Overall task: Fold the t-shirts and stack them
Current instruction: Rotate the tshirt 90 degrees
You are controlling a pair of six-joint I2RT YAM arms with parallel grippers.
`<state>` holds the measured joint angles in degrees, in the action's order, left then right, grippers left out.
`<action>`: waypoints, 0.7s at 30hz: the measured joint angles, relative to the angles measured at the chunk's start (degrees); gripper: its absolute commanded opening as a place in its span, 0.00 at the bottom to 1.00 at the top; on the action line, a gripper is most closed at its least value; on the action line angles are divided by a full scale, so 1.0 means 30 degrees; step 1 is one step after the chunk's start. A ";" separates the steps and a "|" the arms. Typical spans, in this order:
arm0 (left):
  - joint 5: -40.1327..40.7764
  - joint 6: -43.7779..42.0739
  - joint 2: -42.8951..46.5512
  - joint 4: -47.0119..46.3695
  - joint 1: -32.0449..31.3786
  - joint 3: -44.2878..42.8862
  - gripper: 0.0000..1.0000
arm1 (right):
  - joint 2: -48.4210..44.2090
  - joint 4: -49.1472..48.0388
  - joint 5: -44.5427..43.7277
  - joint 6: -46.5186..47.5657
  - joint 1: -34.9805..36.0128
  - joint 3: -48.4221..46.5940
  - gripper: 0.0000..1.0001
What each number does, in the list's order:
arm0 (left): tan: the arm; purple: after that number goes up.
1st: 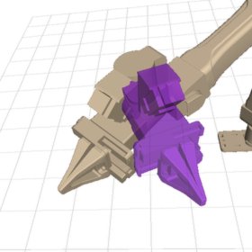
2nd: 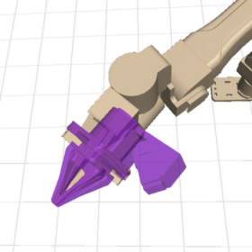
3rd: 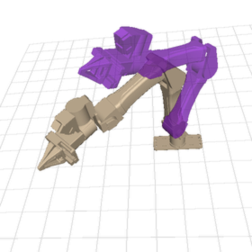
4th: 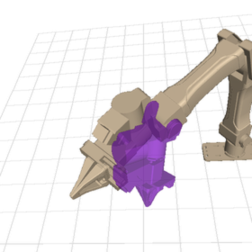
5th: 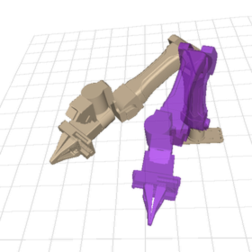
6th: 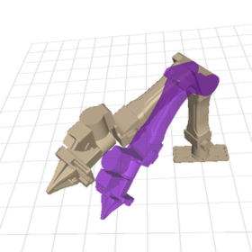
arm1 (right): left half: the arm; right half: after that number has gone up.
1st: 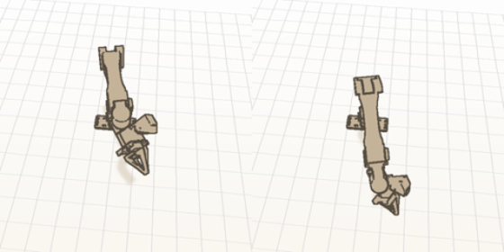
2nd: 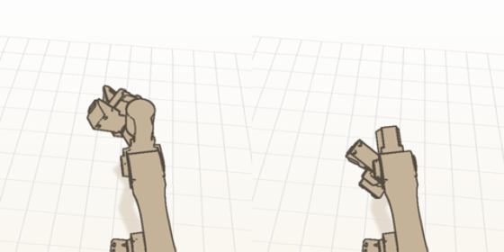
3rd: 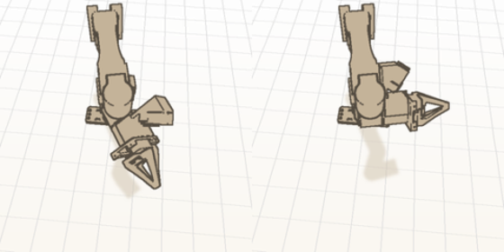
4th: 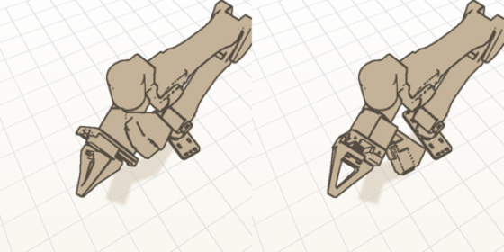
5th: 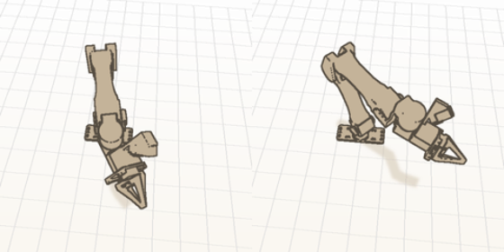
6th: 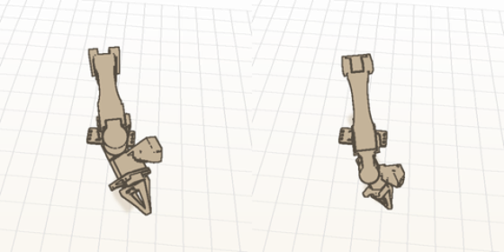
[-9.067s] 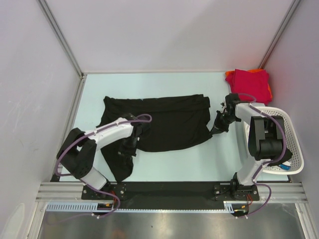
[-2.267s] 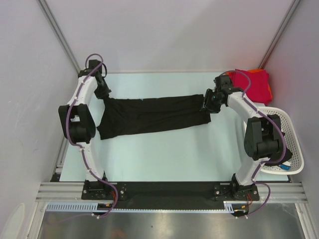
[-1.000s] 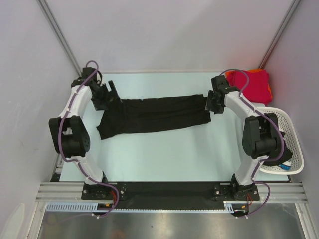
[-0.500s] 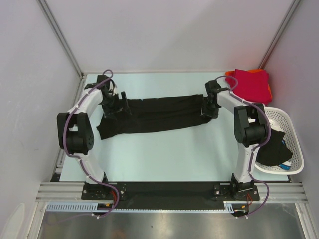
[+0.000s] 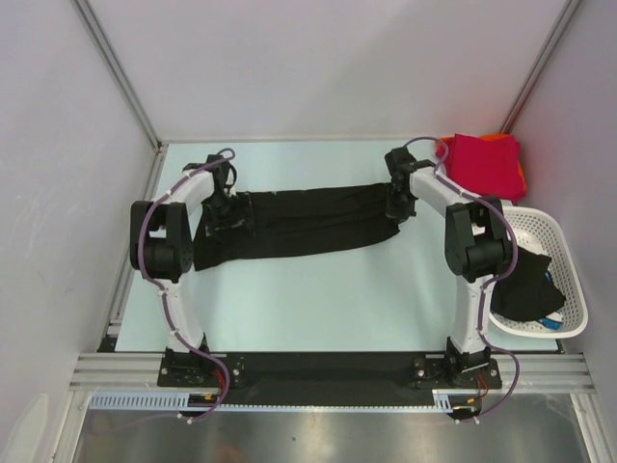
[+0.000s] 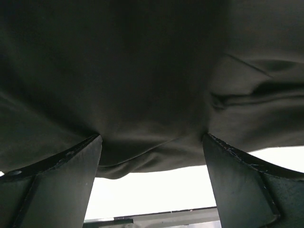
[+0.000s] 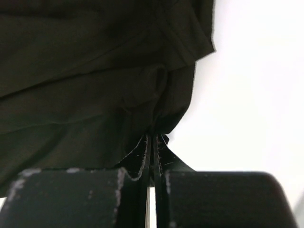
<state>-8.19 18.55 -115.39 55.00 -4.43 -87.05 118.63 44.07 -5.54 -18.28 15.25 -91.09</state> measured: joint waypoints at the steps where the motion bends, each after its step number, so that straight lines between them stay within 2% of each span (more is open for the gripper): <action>1: 0.0204 0.0102 -0.0189 0.0138 -0.0007 0.0000 0.92 | 0.0000 0.0313 -0.0357 0.0044 0.0051 -0.0219 0.00; 7: 0.0852 0.0372 -0.0474 0.0714 -0.0022 -0.0277 0.92 | 0.0000 0.2098 -0.2084 0.0102 0.0029 -0.0401 0.00; 13: 0.1384 0.0481 -0.0474 0.0940 -0.0029 -0.0437 0.92 | 0.0000 0.3024 -0.2557 -0.0240 -0.0583 0.0685 0.00; 15: 0.1537 0.0525 -0.0481 0.0976 -0.0029 -0.0437 0.92 | 0.0036 0.3337 -0.2535 -0.0379 -0.0831 0.1086 0.14; 17: 0.1668 0.0634 -0.0481 0.1013 -0.0029 -0.0437 0.92 | 0.0240 0.3570 -0.2419 -0.0437 -0.0976 0.0969 0.24; 21: 0.1843 0.0663 -0.0488 0.1137 -0.0036 -0.0444 0.92 | 0.1122 0.4794 -0.2637 -0.0393 -0.0998 -0.0197 0.28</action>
<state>-2.66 20.53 -116.86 58.41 -4.54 -88.38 121.99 58.46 -13.45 -19.46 12.25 -91.68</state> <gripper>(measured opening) 0.920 0.246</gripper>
